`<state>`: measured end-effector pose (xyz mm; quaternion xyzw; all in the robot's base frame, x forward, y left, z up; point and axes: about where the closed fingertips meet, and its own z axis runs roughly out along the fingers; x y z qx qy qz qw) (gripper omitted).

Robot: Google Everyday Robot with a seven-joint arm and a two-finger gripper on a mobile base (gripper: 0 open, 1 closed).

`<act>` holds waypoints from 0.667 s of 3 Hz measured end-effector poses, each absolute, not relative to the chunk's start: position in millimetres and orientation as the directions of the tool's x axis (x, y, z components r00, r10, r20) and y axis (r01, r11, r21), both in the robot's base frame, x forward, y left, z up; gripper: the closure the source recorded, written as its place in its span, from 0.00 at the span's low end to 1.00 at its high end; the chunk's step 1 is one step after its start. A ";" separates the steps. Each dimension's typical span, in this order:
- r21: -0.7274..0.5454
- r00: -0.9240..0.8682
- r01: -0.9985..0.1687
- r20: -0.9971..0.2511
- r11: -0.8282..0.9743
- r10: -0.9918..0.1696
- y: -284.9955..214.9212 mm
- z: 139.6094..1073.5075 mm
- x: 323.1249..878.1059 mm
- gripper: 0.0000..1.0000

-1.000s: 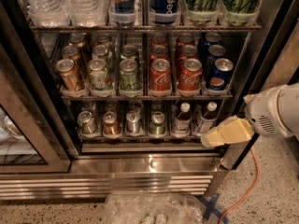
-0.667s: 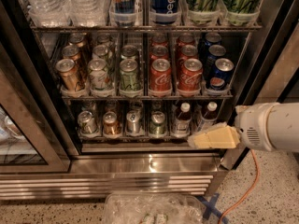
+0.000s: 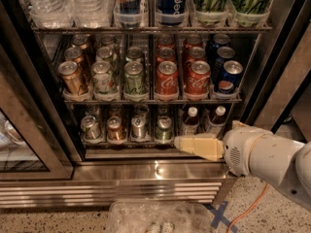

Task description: Pick pepsi can from middle shelf of fridge

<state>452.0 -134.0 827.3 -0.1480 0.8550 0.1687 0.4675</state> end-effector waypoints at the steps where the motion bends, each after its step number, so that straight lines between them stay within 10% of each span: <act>1: 0.141 -0.484 -0.367 -0.873 0.920 -0.059 -134.7 839.1 462.0 0.00; 2: 0.163 -0.497 -0.367 -0.867 0.916 -0.045 -131.2 831.1 461.5 0.00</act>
Offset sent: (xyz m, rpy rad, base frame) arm 0.0092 0.0059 -0.0105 0.0605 -0.0036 -0.0528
